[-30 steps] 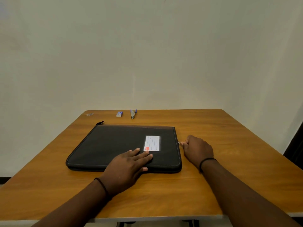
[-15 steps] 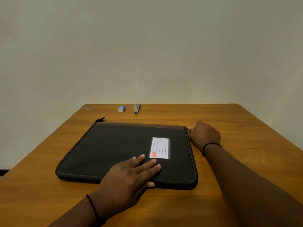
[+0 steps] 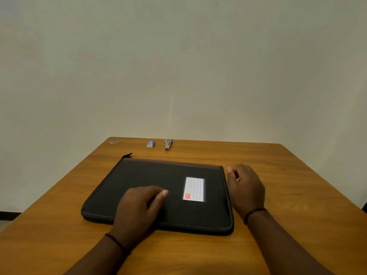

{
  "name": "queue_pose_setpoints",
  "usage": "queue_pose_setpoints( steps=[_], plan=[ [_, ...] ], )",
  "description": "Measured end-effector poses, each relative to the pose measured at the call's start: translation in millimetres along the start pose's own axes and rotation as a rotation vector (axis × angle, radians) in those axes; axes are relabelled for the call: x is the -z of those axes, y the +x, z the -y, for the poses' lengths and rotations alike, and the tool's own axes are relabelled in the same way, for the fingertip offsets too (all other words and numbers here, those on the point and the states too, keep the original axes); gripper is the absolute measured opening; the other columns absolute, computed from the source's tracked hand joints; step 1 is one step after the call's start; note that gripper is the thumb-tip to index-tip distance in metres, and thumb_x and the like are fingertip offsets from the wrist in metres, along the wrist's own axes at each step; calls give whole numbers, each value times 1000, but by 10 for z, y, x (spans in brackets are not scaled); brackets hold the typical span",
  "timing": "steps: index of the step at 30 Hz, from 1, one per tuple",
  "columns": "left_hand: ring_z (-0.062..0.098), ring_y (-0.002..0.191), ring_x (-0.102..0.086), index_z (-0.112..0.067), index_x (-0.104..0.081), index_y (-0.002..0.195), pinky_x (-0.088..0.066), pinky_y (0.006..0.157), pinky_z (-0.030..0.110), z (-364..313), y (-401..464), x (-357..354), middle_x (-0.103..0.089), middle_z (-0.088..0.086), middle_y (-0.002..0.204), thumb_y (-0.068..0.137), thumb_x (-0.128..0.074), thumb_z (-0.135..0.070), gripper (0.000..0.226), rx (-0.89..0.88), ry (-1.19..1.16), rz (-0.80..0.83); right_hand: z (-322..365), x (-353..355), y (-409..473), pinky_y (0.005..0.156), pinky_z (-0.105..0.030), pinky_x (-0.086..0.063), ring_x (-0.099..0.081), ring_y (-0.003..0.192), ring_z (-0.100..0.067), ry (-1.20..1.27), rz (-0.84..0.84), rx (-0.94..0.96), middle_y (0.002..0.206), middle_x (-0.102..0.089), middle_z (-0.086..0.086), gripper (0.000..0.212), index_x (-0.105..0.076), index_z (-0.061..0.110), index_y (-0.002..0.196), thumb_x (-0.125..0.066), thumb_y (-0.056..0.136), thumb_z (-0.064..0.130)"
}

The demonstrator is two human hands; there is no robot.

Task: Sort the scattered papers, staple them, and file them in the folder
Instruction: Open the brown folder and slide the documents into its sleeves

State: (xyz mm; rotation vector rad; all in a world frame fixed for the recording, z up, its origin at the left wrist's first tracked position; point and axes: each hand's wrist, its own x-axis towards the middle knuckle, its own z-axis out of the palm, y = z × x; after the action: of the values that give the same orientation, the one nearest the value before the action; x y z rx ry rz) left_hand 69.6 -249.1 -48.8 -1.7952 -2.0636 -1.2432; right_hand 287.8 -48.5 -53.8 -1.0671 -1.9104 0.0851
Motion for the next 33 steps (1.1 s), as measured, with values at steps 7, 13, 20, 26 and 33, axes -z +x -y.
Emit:
queue_pose_setpoints(
  steps=[7,13,20,26,33],
  plan=[
    [22,149,-25,-29,-29,154,-33,116,45,883,228,596,-21,3,164,97,-42,-61,66,515,435,375,1138,353,-389,102,-32,-40,-55,121,-11,35,598,312,130,-62,7,51,-57,33,131,-57,89,61],
    [21,144,-32,-29,-17,157,-43,108,35,682,193,521,-18,5,162,98,-29,-65,70,450,477,443,1128,282,-523,117,-48,-18,-25,147,-17,-239,806,360,159,-32,9,55,-30,47,148,-45,97,58],
    [4,95,-51,-26,-67,106,-48,87,30,-221,-136,376,-57,-4,106,95,-40,-63,47,102,60,563,582,504,-237,104,-41,-41,-53,124,-20,-529,544,-185,141,-53,-1,45,-53,39,136,-38,101,16],
    [5,109,-50,-31,-59,125,-47,95,33,261,269,300,-58,-10,122,100,-44,-48,34,221,128,47,1170,325,-379,112,-39,-38,-39,139,-22,-164,533,-77,153,-38,-1,54,-40,29,146,-48,98,52],
    [10,114,-58,-35,-44,146,-48,90,27,353,284,185,-60,-10,135,93,-38,-68,63,279,204,260,939,97,-311,122,-53,-6,-5,152,-32,-341,724,-146,165,-10,-8,66,-18,33,156,-23,98,65]
  ],
)
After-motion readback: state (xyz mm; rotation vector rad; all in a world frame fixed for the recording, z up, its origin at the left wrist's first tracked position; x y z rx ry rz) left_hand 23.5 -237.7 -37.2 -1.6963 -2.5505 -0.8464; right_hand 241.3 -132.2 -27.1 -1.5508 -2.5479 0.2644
